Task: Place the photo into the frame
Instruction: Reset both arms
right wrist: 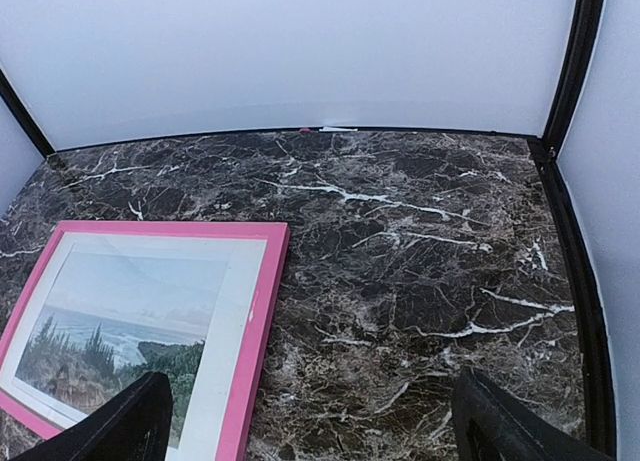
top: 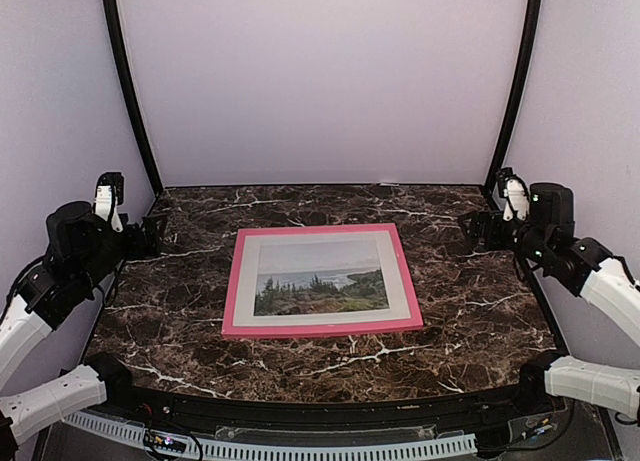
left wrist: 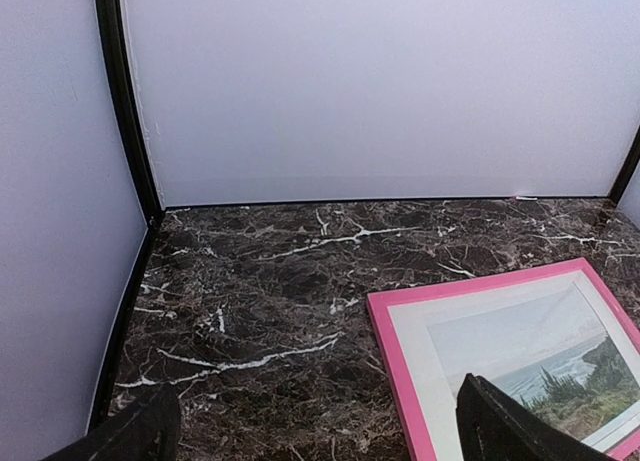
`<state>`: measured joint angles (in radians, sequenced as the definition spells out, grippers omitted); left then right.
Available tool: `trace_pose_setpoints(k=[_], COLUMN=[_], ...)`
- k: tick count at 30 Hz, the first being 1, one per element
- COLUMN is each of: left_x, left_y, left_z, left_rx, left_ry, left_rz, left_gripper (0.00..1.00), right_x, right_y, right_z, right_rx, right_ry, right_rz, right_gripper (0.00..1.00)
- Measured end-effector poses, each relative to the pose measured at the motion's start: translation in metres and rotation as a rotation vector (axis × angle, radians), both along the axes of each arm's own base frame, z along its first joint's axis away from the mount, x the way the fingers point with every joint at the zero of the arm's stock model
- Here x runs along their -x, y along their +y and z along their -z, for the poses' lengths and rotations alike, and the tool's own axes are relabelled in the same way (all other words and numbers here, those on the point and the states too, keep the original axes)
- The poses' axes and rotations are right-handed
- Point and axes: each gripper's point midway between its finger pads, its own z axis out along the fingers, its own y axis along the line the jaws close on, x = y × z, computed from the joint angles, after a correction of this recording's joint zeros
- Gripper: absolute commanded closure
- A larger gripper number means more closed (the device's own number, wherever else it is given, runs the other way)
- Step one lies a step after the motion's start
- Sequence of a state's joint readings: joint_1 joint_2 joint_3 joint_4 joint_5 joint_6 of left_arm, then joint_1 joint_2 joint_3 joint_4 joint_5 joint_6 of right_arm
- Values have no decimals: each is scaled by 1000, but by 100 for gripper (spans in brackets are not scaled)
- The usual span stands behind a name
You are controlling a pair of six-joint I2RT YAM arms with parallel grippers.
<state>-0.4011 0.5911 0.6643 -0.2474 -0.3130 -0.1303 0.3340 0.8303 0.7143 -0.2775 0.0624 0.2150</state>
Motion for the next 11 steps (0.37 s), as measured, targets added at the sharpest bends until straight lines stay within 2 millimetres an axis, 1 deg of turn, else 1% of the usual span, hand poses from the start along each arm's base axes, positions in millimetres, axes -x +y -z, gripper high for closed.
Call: trace_pose_setpoints(k=[5, 11], left_x=[2, 1], left_y=[1, 0], left_z=[-7, -2], left_rx=[12, 7], left_ry=[-28, -16], left_rz=[0, 1], left_gripper=[1, 1], right_x=[2, 2], right_y=[0, 0], right_z=[-6, -8], right_rx=[3, 3], right_ry=[-24, -33], right_rz=[-6, -10], right_gripper=[1, 1])
